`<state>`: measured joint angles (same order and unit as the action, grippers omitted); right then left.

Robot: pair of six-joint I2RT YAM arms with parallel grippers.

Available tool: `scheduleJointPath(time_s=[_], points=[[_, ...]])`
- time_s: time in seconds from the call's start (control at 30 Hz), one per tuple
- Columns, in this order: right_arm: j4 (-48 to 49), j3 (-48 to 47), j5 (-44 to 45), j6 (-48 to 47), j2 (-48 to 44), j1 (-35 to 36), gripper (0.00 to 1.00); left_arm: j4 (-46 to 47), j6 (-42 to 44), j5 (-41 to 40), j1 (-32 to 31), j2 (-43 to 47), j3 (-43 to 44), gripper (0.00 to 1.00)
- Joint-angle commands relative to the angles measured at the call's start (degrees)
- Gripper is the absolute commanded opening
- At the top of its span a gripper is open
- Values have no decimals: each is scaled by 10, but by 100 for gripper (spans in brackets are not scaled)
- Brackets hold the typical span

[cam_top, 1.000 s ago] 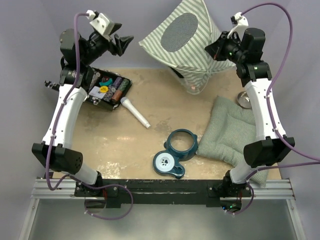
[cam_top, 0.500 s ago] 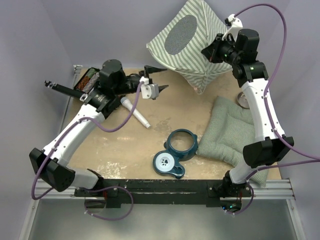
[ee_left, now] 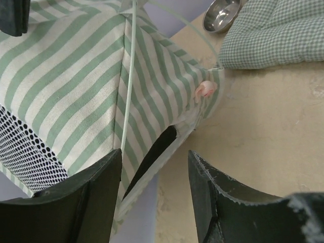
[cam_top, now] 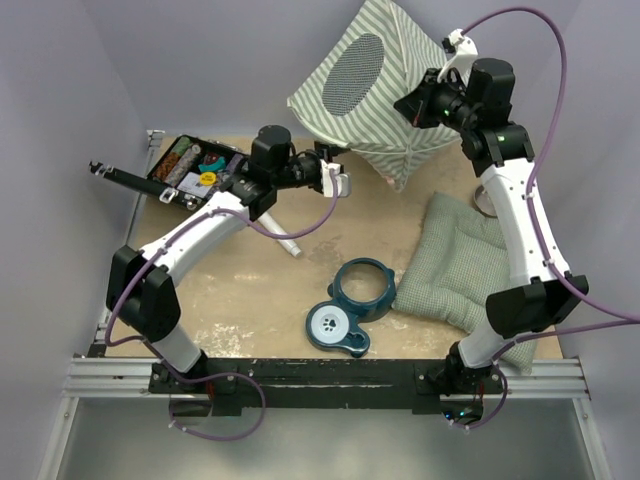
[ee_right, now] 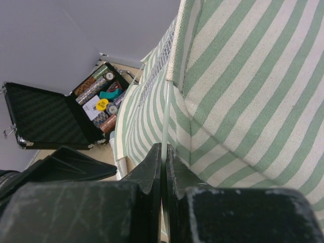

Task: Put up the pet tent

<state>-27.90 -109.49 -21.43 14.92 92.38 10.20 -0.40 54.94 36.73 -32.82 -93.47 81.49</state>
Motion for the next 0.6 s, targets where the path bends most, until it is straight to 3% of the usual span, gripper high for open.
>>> scheduleJointPath(time_s=[0.0,0.17,0.23,0.3,0.37,0.43,0.47,0.57], points=[[10,-16,-27,3,-37,8,0,112,30,-54,-17,-7,3,56],[10,-13,-35,4,-39,9,0,147,37,-78,-29,-17,-2,42],[13,-16,-40,5,-38,10,0,151,34,-88,-30,-21,1,26],[14,-23,-45,7,-35,9,4,160,5,-95,-30,-18,4,3],[14,-45,-52,0,-30,10,26,161,-50,-109,-31,-16,14,0],[14,-78,-56,-16,-26,10,54,163,-116,-142,-32,-17,31,0],[15,-96,-51,-26,-22,9,64,174,-182,-172,-31,-17,41,0],[28,-146,-45,-44,-25,4,81,183,-334,-247,-25,-16,66,0]])
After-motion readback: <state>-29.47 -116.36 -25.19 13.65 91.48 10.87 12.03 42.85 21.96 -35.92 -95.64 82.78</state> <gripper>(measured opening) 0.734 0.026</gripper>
